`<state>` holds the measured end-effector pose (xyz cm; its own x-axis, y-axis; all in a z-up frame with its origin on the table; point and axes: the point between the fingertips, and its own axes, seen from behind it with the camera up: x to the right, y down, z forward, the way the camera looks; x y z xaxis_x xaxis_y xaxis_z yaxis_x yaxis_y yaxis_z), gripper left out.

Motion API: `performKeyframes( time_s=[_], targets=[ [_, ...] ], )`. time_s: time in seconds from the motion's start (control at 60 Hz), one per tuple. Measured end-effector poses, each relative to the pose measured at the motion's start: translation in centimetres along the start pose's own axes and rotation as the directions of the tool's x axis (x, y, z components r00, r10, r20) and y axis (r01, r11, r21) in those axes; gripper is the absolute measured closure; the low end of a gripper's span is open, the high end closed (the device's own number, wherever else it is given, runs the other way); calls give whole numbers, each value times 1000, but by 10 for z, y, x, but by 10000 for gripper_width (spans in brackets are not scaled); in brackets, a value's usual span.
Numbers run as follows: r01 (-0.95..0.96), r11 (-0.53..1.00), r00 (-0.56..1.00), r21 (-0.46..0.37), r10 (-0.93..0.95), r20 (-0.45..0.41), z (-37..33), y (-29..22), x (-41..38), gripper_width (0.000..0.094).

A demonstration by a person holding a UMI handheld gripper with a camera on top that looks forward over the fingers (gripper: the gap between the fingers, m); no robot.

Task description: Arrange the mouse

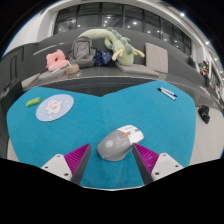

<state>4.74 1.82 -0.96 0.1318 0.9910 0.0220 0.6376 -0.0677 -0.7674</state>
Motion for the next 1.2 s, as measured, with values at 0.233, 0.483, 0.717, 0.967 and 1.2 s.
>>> performKeyframes(
  time_s=[0.233, 0.483, 0.717, 0.967, 1.2],
  targets=[
    [12, 1000, 1000, 27, -12, -9, 42, -33, 4, 73],
    [20, 1000, 1000, 21, -20, 23, 82, -57, -2, 72],
    [17, 1000, 999, 22, -18, 37, 94, -61, -3, 279],
    [-8, 999, 999, 38, 6, 45, 83, -88, -5, 579],
    [-34, 987, 988, 158, 9, 156, 63, -195, -91, 579]
  ],
)
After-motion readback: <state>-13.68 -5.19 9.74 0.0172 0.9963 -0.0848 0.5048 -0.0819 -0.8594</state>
